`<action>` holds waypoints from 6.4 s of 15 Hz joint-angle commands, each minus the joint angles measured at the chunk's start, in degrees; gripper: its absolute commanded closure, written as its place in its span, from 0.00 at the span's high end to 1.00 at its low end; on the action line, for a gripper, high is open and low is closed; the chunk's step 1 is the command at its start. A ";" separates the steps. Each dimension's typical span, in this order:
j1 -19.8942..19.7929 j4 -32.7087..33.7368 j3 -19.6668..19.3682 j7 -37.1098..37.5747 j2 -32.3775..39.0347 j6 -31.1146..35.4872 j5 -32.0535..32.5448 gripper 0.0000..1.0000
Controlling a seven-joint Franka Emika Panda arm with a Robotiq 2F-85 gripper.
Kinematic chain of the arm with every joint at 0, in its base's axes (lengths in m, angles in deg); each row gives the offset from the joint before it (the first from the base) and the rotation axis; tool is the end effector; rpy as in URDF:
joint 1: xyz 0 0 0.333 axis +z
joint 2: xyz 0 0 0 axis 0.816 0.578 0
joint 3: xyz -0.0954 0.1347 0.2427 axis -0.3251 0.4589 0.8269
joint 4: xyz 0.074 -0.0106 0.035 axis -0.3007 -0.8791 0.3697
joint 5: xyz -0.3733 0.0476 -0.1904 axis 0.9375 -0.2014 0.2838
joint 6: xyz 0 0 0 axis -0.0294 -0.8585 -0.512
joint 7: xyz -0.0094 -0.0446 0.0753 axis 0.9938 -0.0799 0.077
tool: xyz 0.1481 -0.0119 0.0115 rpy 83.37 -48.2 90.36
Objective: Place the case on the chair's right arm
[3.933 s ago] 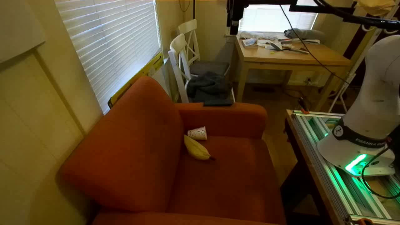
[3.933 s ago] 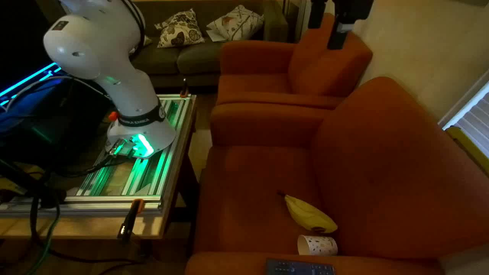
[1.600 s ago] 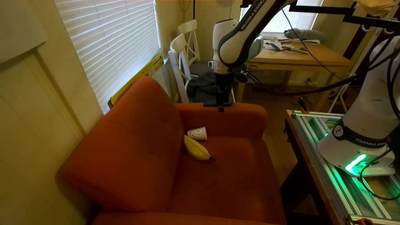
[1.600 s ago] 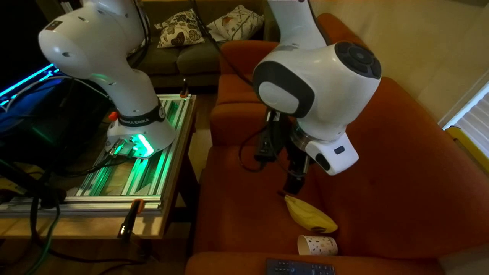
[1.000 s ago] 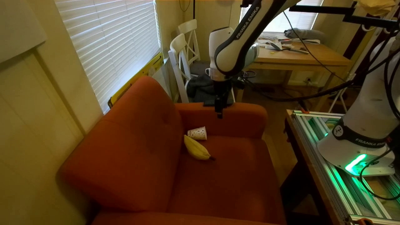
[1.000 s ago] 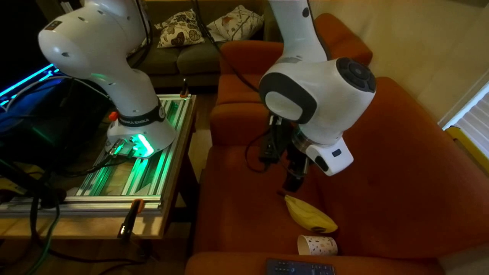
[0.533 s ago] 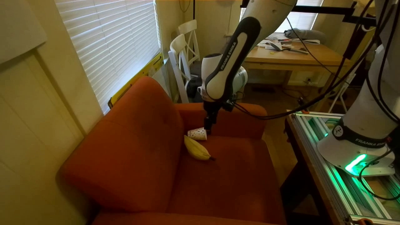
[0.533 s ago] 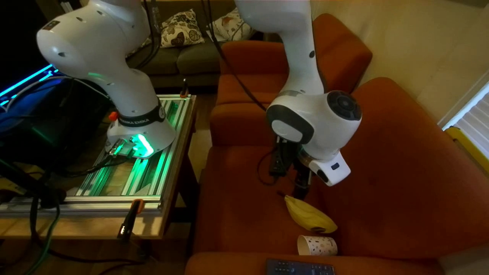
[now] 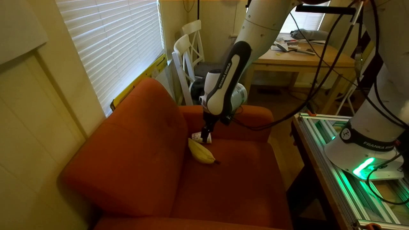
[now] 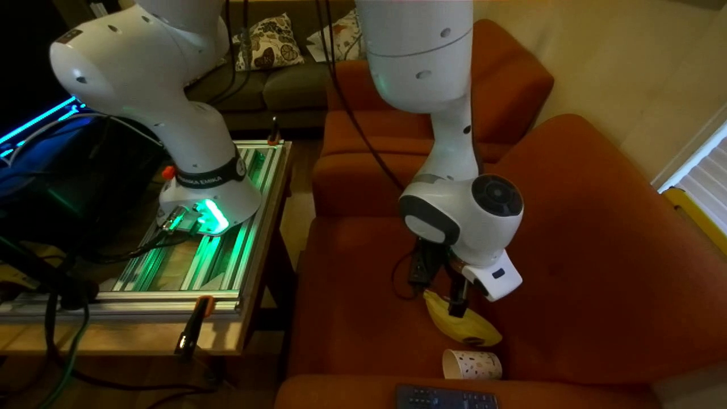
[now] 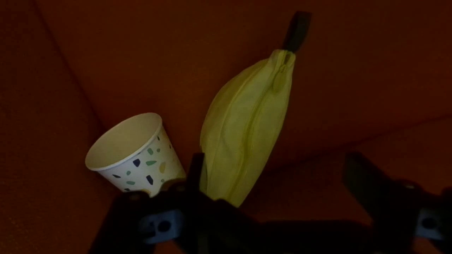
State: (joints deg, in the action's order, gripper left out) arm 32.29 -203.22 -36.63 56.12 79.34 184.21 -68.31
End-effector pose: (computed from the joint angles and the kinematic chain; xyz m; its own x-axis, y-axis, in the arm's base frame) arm 0.5010 -0.1674 -0.0499 0.9591 -0.2783 0.0526 -0.2728 -0.9576 -0.0923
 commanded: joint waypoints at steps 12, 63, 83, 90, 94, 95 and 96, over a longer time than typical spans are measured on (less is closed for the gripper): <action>-2.45 17.21 1.23 2.03 18.45 3.92 6.74 1.00; -4.38 12.39 -3.66 -5.11 -10.83 -29.05 -0.48 0.02; -7.86 26.86 -8.61 4.27 -3.30 -30.78 -8.20 0.03; -8.61 34.32 -9.01 6.03 1.89 -32.15 -8.15 0.03; -8.36 37.85 -8.68 7.09 5.08 -33.48 -7.91 0.02; -8.41 38.69 -8.55 7.32 5.87 -33.98 -7.93 0.02; -8.43 39.39 -8.46 7.49 6.54 -34.29 -7.88 0.02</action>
State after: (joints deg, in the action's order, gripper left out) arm 24.30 -168.57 -45.57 62.01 83.03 152.71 -76.19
